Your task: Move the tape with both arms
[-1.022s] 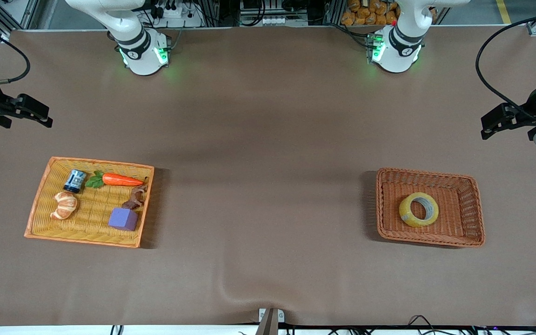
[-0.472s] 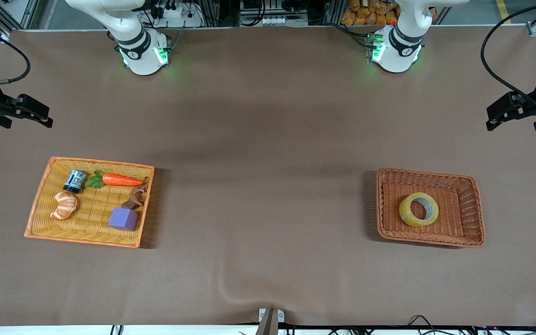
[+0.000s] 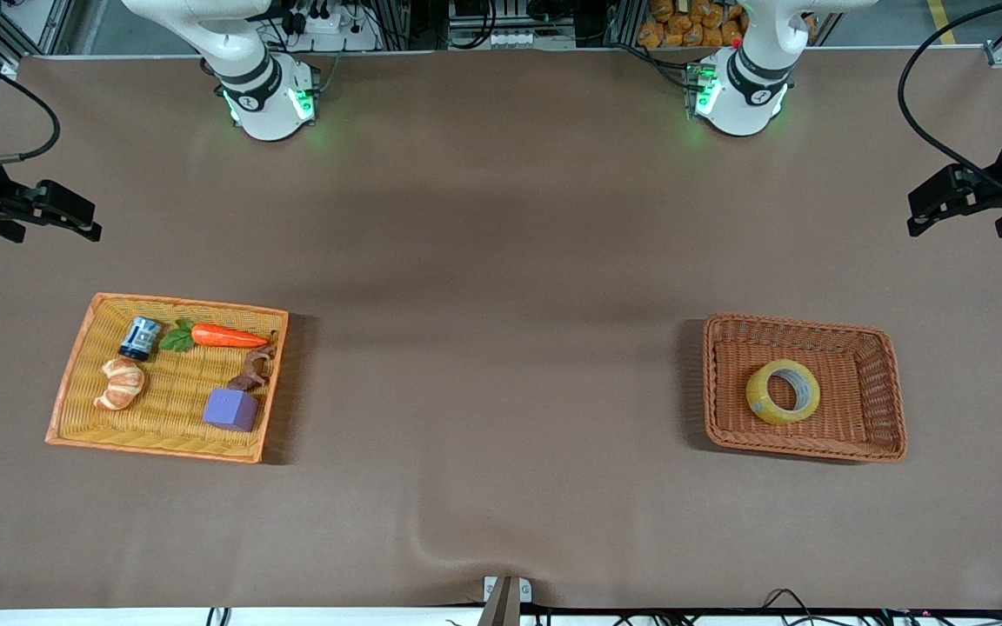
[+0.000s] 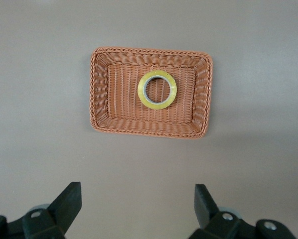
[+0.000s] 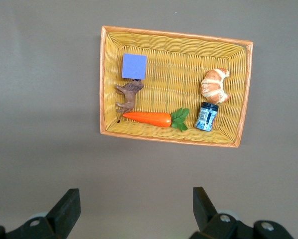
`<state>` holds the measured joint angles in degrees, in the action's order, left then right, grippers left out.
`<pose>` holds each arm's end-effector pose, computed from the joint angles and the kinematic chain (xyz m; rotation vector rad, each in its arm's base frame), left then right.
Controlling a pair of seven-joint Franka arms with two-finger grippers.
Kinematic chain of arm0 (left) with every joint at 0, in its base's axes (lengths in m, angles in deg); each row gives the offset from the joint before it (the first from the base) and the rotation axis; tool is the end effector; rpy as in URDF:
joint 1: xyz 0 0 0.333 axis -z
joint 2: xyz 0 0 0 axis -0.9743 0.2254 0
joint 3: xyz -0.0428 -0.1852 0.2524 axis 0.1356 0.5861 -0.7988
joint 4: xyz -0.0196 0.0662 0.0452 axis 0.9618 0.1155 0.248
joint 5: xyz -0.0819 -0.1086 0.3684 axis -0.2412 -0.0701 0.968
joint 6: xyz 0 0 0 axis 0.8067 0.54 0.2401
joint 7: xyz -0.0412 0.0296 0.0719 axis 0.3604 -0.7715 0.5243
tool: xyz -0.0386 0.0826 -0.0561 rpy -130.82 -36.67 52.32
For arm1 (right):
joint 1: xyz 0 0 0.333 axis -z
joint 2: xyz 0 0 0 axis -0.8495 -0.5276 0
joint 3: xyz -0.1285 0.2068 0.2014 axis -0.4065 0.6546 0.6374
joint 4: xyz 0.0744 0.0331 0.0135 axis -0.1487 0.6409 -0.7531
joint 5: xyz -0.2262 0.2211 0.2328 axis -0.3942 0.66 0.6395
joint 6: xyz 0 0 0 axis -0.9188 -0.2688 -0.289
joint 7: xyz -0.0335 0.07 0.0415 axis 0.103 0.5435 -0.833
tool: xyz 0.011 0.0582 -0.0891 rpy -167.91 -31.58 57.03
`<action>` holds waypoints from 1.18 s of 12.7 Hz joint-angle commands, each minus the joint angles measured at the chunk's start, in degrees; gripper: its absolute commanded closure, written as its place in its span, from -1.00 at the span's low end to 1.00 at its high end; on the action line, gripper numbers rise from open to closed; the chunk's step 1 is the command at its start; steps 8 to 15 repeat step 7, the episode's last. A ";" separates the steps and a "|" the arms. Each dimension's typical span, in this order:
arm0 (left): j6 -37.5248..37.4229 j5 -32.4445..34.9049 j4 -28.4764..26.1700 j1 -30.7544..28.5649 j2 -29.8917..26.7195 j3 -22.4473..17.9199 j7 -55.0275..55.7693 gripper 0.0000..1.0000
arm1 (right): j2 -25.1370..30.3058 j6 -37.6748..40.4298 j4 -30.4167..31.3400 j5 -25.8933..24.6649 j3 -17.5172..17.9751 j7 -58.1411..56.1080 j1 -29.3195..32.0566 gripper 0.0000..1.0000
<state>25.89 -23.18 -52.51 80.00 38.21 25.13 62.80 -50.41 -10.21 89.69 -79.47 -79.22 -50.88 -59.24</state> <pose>0.5565 -0.0313 0.6529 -3.0907 0.0724 -0.0493 0.5502 -0.0035 0.6173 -3.1396 -0.0059 0.0728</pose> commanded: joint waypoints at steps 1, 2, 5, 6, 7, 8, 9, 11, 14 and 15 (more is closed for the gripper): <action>-0.19 -0.04 -1.42 -0.13 -1.58 0.10 -0.26 -1.00 | -0.35 0.37 -0.73 0.83 0.14 0.31 0.38 -1.00; -0.19 -0.39 -1.25 -0.04 -1.41 0.10 -0.25 -1.00 | -0.35 0.37 -0.73 0.83 0.14 0.31 0.38 -1.00; -0.27 -0.74 -1.25 -0.13 -1.67 0.10 0.01 -1.00 | -0.35 0.46 -0.73 0.75 0.14 0.31 0.30 -1.00; -0.36 -0.91 -1.25 -0.13 -1.67 0.10 0.01 -1.00 | -0.35 0.46 -0.73 0.75 0.14 0.31 0.38 -1.00; -0.36 -0.92 -1.25 -0.04 -1.67 0.10 0.01 -1.00 | -0.35 0.37 -0.73 0.75 0.14 0.31 0.38 -1.00; -0.36 -0.92 -1.25 -0.04 -1.67 0.10 0.01 -1.00 | -0.35 0.37 -0.73 0.75 0.14 0.31 0.38 -1.00; -0.36 -0.92 -1.25 -0.04 -1.67 0.10 0.01 -1.00 | -0.35 0.37 -0.73 0.75 0.14 0.31 0.38 -1.00; -0.36 -0.92 -1.25 -0.04 -1.67 0.10 0.01 -1.00 | -0.35 0.37 -0.73 0.75 0.14 0.31 0.38 -1.00; -0.36 -0.92 -1.25 -0.04 -1.67 0.10 0.01 -1.00 | -0.35 0.37 -0.73 0.75 0.14 0.31 0.38 -1.00; -0.36 -0.92 -1.25 -0.04 -1.67 0.10 0.01 -1.00 | -0.35 0.37 -0.73 0.75 0.14 0.31 0.38 -1.00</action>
